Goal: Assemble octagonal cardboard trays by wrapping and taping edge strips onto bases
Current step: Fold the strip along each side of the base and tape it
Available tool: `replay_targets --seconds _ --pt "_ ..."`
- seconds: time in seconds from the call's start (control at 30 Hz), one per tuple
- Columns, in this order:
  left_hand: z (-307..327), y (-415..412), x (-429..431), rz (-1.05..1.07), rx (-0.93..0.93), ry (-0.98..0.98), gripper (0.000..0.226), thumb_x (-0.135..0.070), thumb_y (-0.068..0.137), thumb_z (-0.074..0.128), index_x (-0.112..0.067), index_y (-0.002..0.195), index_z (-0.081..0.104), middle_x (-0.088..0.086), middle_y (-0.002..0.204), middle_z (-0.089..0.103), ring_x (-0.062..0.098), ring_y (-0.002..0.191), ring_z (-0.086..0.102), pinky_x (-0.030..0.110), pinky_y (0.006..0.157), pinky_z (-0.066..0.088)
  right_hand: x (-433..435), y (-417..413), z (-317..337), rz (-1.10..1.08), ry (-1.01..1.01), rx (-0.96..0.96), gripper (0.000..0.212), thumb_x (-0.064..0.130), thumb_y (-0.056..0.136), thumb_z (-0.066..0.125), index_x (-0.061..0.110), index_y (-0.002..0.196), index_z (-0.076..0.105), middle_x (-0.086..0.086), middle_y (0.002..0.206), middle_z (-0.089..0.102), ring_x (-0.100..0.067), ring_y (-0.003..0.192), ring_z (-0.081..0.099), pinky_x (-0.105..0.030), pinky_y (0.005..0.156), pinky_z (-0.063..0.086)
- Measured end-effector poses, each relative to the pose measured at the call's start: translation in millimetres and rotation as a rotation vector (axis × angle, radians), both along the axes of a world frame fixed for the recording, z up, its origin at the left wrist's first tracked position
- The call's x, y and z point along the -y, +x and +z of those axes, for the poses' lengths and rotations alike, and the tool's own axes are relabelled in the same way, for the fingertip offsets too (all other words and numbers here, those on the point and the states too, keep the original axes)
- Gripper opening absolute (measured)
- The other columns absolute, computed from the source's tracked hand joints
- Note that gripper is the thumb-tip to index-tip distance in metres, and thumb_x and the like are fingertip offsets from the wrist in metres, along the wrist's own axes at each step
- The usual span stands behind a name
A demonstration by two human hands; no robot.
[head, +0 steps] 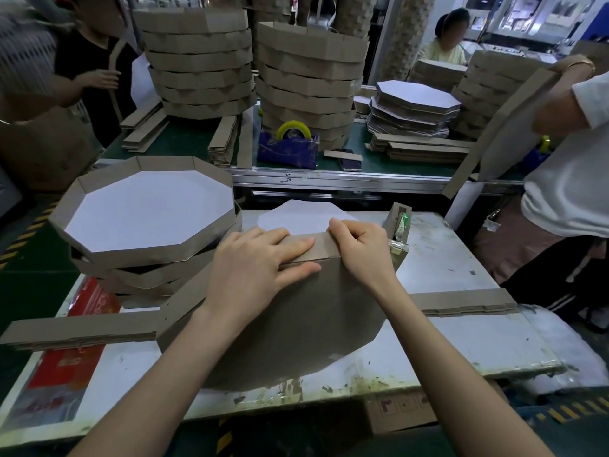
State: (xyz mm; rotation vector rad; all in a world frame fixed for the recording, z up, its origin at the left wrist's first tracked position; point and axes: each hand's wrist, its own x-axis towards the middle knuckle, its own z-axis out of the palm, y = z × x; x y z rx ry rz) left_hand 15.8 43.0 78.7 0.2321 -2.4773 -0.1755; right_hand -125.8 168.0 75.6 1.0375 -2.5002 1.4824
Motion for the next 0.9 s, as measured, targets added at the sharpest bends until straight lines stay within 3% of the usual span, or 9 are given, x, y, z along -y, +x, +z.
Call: replay_targets --seconds 0.1,0.2,0.33,0.4,0.5,0.63,0.77,0.83,0.9 --pt "0.9 1.5 3.7 0.022 0.06 -0.028 0.056 -0.069 0.083 0.039 -0.035 0.116 0.07 -0.008 0.096 0.072 0.019 0.082 0.064 0.032 0.064 0.044 4.0 -0.6 -0.4 0.013 0.006 0.016 0.048 0.02 0.098 0.055 -0.002 0.058 0.041 -0.006 0.056 0.032 -0.011 0.055 0.03 -0.03 0.055 0.024" --pt "4.1 2.2 5.0 0.047 0.143 -0.001 0.058 -0.069 0.081 0.054 -0.034 0.126 0.064 -0.008 0.109 0.07 0.02 0.093 0.063 0.033 0.07 0.042 7.1 -1.1 -0.1 0.016 0.016 0.029 0.048 0.021 0.098 0.055 -0.002 0.058 0.04 -0.006 0.056 0.031 -0.011 0.055 0.029 -0.029 0.054 0.023" --pt "6.0 2.9 4.3 0.134 0.332 -0.063 0.086 -0.079 0.076 0.049 -0.034 0.148 0.033 -0.015 0.137 0.052 0.013 0.117 0.05 0.03 0.083 0.037 8.0 -0.3 -0.9 0.012 0.028 0.029 0.049 0.022 0.098 0.055 0.0 0.058 0.037 -0.005 0.057 0.029 -0.01 0.054 0.026 -0.027 0.052 0.022" --pt "6.5 3.0 3.9 0.181 0.399 -0.136 0.099 -0.082 0.073 0.049 -0.029 0.151 0.021 -0.012 0.141 0.045 0.014 0.123 0.046 0.031 0.09 0.037 7.8 0.2 -0.4 0.009 0.031 0.018 0.049 0.022 0.098 0.055 0.0 0.058 0.038 -0.004 0.056 0.029 -0.009 0.054 0.026 -0.026 0.052 0.022" --pt "11.5 -0.9 -2.5 0.203 0.397 -0.159 0.098 -0.084 0.069 0.051 -0.026 0.146 0.028 -0.007 0.135 0.048 0.018 0.122 0.047 0.036 0.093 0.038 8.3 2.5 0.2 0.026 0.03 -0.008 0.048 0.02 0.099 0.054 0.001 0.057 0.039 -0.003 0.054 0.029 -0.01 0.054 0.027 -0.027 0.053 0.022" --pt "17.1 -18.9 -17.9 0.119 0.297 -0.081 0.077 -0.079 0.078 0.047 -0.029 0.135 0.039 -0.008 0.122 0.056 0.017 0.114 0.053 0.033 0.081 0.04 3.8 6.3 8.2 0.181 0.065 -0.013 0.042 0.021 0.101 0.053 0.009 0.061 0.052 0.003 0.055 0.044 -0.006 0.056 0.037 -0.024 0.056 0.029" --pt "19.3 -13.8 -13.6 0.091 0.291 -0.058 0.076 -0.083 0.075 0.041 -0.033 0.131 0.045 -0.01 0.115 0.06 0.015 0.103 0.058 0.028 0.069 0.037 -22.6 -14.0 22.5 0.384 0.238 0.171 0.039 0.037 0.105 0.043 0.013 0.098 0.072 0.002 0.089 0.07 -0.003 0.079 0.06 -0.019 0.075 0.045" --pt "22.1 -2.7 -7.1 0.069 0.239 -0.016 0.08 -0.086 0.071 0.037 -0.033 0.129 0.049 -0.009 0.115 0.062 0.016 0.099 0.06 0.03 0.069 0.044 -34.6 -25.9 23.5 0.368 0.355 0.163 0.044 0.044 0.103 0.044 0.014 0.081 0.067 0.007 0.072 0.062 -0.007 0.066 0.053 -0.024 0.068 0.04" --pt "24.2 7.9 1.0 0.039 0.174 0.058 0.085 -0.089 0.068 0.033 -0.033 0.13 0.049 -0.008 0.115 0.062 0.017 0.096 0.061 0.034 0.071 0.051 -39.4 -30.5 25.5 0.324 0.36 0.147 0.051 0.047 0.101 0.049 0.012 0.063 0.052 0.01 0.056 0.041 -0.005 0.054 0.039 -0.021 0.058 0.03"
